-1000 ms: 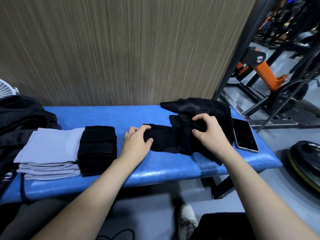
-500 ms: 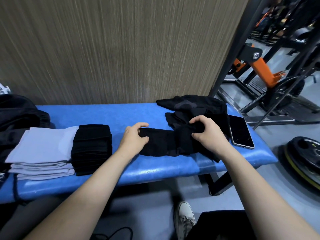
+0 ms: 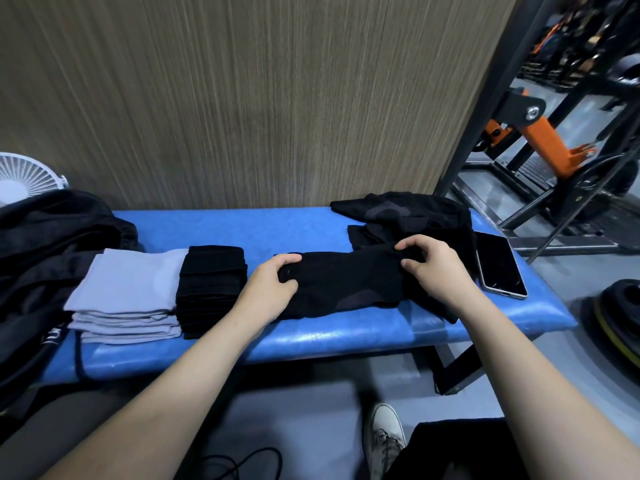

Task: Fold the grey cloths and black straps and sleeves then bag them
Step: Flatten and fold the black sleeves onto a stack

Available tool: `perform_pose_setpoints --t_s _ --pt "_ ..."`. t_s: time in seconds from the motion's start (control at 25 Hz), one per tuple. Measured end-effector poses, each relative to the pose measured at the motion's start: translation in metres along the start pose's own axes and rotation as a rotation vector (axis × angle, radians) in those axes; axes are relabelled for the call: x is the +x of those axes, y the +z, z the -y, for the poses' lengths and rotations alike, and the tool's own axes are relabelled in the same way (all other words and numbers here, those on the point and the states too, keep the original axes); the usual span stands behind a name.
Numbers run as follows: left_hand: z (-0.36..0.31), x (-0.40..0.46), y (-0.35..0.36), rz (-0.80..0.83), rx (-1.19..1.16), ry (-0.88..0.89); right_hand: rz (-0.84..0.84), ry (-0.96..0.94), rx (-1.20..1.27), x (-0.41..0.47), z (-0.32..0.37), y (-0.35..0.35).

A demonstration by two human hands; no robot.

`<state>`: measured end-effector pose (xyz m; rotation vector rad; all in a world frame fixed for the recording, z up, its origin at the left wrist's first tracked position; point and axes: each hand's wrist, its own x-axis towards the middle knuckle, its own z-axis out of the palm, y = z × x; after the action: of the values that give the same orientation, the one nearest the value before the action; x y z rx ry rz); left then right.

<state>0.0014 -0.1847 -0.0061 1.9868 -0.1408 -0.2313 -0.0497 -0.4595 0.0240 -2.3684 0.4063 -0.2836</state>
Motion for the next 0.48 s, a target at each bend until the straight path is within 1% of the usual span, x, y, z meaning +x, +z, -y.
perform_pose_setpoints --t_s 0.16,0.28,0.48 --pt "0.002 -0.001 0.004 0.023 -0.044 -0.017 -0.02 -0.101 0.118 -0.006 0.012 0.001" --pt "0.0 -0.004 0.006 0.053 -0.166 -0.032 -0.02 -0.169 0.205 -0.01 0.023 0.006" --pt "0.007 -0.006 0.005 0.095 -0.334 -0.099 0.06 -0.197 0.299 -0.017 0.042 0.028"
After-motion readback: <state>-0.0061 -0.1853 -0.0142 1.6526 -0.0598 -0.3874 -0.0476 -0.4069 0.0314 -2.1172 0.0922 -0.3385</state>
